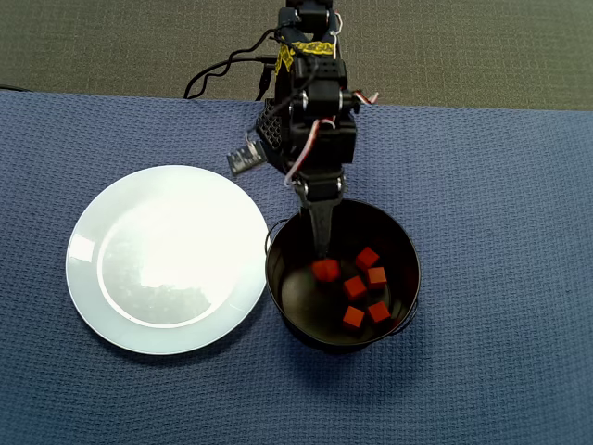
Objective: Pick up the red cubes from the white plate and place them in the black recipient
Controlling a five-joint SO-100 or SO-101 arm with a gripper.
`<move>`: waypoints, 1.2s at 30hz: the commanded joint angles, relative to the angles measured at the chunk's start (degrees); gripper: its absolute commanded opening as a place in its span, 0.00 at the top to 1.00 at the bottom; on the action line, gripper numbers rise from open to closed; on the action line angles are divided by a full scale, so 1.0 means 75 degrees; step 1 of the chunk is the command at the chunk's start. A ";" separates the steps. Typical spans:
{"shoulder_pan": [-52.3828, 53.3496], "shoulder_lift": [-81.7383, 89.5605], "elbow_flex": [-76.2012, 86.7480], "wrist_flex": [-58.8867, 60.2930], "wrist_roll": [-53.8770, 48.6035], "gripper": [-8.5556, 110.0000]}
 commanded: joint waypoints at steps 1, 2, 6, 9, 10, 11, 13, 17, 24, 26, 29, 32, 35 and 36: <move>0.1043 0.0668 0.0047 -0.0094 -0.0469 0.73; 0.1453 0.0820 0.0176 -0.0105 -0.0539 0.80; 0.2355 0.1430 0.1242 -0.0469 -0.1102 0.87; 0.2438 0.2180 0.2367 -0.1113 -0.0855 0.93; 0.2402 0.2449 0.2672 -0.1184 -0.0727 0.93; 0.2344 0.2719 0.2930 -0.1184 -0.0621 0.93; 0.2238 0.3187 0.3328 -0.1078 -0.0375 0.93; 0.2133 0.4207 0.4359 -0.0914 -0.0246 0.93; 0.1348 0.5637 0.6293 -0.1266 -0.0363 0.92; 0.1078 0.6199 0.6703 -0.1160 -0.0375 0.92; 0.0984 0.6750 0.7043 -0.0996 -0.0352 0.92; 0.0973 0.6457 0.7172 -0.1148 -0.0234 0.92; 0.1066 0.6492 0.7523 -0.1383 -0.0234 0.92; 0.1055 0.6621 0.7664 -0.1371 -0.0270 0.92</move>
